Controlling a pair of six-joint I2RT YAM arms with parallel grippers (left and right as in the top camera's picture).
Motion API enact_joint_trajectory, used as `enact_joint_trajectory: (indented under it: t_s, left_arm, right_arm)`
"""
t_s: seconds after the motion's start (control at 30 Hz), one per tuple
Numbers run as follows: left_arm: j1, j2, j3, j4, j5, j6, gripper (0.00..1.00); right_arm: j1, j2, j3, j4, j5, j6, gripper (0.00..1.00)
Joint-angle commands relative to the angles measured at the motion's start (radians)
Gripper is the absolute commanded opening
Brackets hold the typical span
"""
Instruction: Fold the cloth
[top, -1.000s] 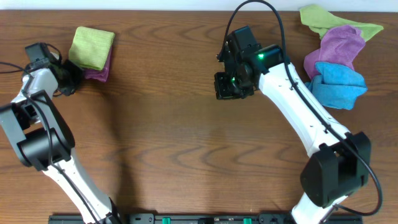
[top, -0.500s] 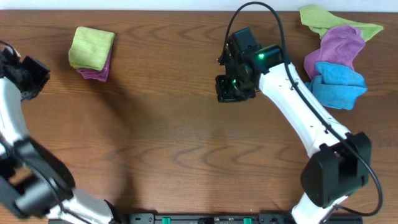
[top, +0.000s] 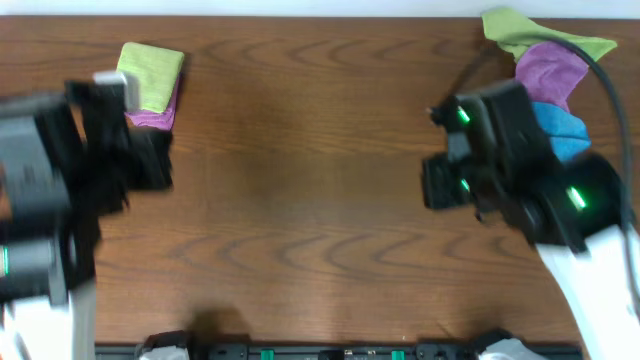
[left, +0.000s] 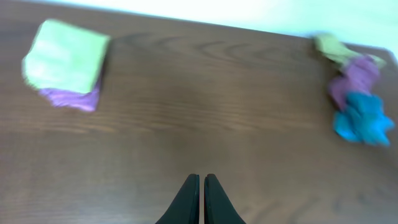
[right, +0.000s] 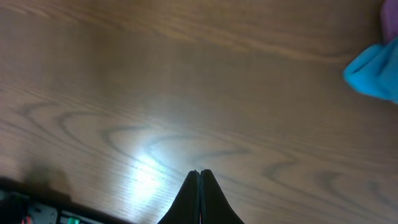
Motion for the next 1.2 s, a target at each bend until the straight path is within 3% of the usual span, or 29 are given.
enact_joint_trajectory:
  t_s: [0.0, 0.2, 0.3, 0.33, 0.37, 0.4, 1.03, 1.17]
  left_arm:
    - [-0.042, -0.188, -0.087, -0.013, -0.040, 0.046, 0.06]
    - [-0.045, -0.495, -0.352, -0.042, -0.045, 0.045, 0.06]
    - [-0.045, -0.567, -0.444, -0.042, -0.041, 0.026, 0.07]
    - [-0.045, -0.579, -0.461, -0.042, -0.041, 0.018, 0.24]
    - [-0.045, -0.585, -0.473, -0.042, -0.041, 0.002, 0.66]
    - [-0.045, -0.583, -0.473, -0.042, -0.041, -0.008, 0.98]
    - [-0.045, -0.584, -0.473, -0.064, -0.050, -0.021, 0.95]
    - [-0.069, -0.629, -0.475, -0.063, -0.230, 0.038, 0.95]
  right_arm:
    - [0.048, -0.153, -0.103, 0.004, 0.076, 0.037, 0.02]
    - [0.080, -0.455, -0.413, 0.116, 0.087, 0.061, 0.02]
    - [0.080, -0.528, -0.515, 0.150, 0.087, 0.061, 0.01]
    - [0.080, -0.540, -0.534, 0.155, 0.087, 0.061, 0.16]
    - [0.080, -0.545, -0.547, 0.155, 0.087, 0.062, 0.54]
    - [0.080, -0.544, -0.547, 0.154, 0.087, 0.062, 0.99]
    - [0.080, -0.538, -0.547, 0.148, 0.087, 0.061, 0.99]
    - [0.080, -0.538, -0.547, 0.148, 0.087, 0.061, 0.99]
